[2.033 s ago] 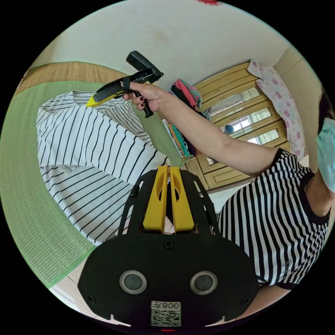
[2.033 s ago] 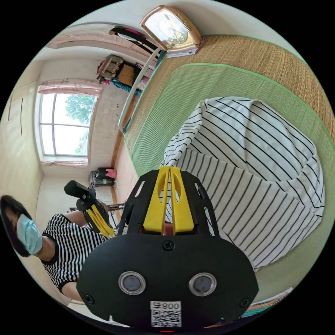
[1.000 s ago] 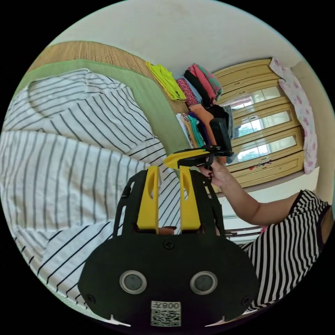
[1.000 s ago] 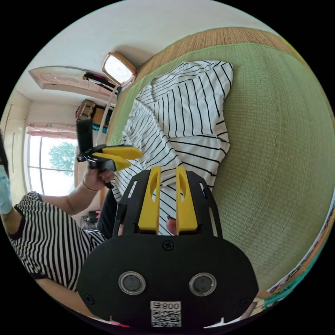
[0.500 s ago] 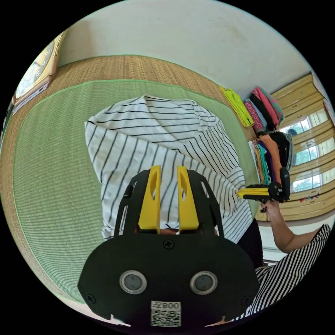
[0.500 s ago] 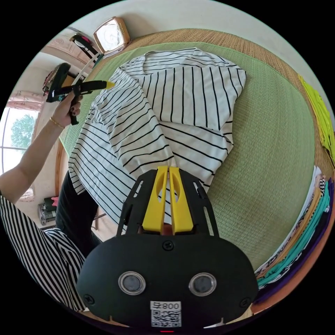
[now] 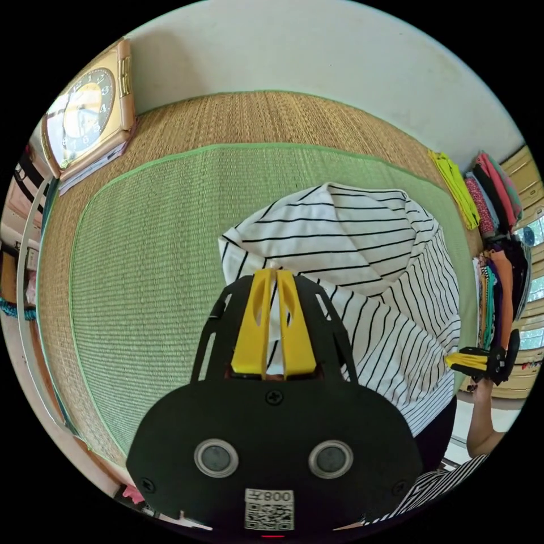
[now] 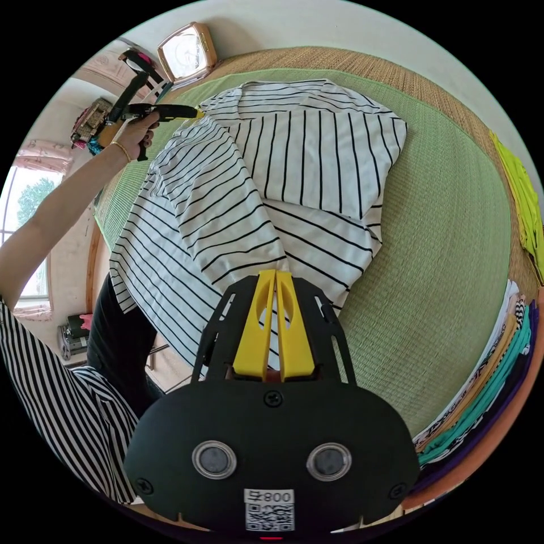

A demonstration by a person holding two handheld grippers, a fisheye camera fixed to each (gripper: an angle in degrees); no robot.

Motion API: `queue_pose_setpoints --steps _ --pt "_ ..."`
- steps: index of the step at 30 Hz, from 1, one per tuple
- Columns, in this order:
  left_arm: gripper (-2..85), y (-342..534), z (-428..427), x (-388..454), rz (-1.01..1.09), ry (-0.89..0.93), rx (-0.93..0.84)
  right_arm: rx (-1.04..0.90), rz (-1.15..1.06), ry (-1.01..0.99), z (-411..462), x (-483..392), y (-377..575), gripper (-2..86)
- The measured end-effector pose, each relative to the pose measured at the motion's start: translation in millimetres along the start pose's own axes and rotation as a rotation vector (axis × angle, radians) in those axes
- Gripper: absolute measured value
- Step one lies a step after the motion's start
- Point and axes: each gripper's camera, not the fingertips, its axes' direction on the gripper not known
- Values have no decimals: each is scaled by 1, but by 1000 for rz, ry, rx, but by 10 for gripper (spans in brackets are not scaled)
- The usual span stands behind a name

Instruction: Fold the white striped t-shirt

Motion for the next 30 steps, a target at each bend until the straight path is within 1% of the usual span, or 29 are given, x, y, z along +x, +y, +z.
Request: queue_pose_setpoints --steps 3,6,8,11,17,20,23,25,28,30 --pt "12 1 -10 3 7 8 5 0 -1 0 -9 -1 1 0" --pt "6 8 -30 4 3 11 58 14 -6 -9 -26 -2 2 0" --pt "4 15 -53 4 4 27 125 48 -19 -13 -51 -5 5 0" --pt "3 16 -78 4 12 21 176 99 -42 -20 -89 -8 6 -1" --pt "3 6 -83 -4 -19 19 161 113 -36 6 -132 18 -19 -1" --pt "6 1 -66 -10 -43 12 89 82 -12 1 -126 42 -40 0" --pt "10 3 -58 -20 -79 -1 63 13 28 -26 -105 69 -60 0" --pt "13 9 -65 -28 -90 24 96 -14 48 -63 -99 81 -66 0" --pt "17 24 -85 -37 -68 43 147 37 66 -104 -112 91 -61 0" --pt "19 38 -95 -40 -42 67 165 72 82 -98 -123 95 -55 0"
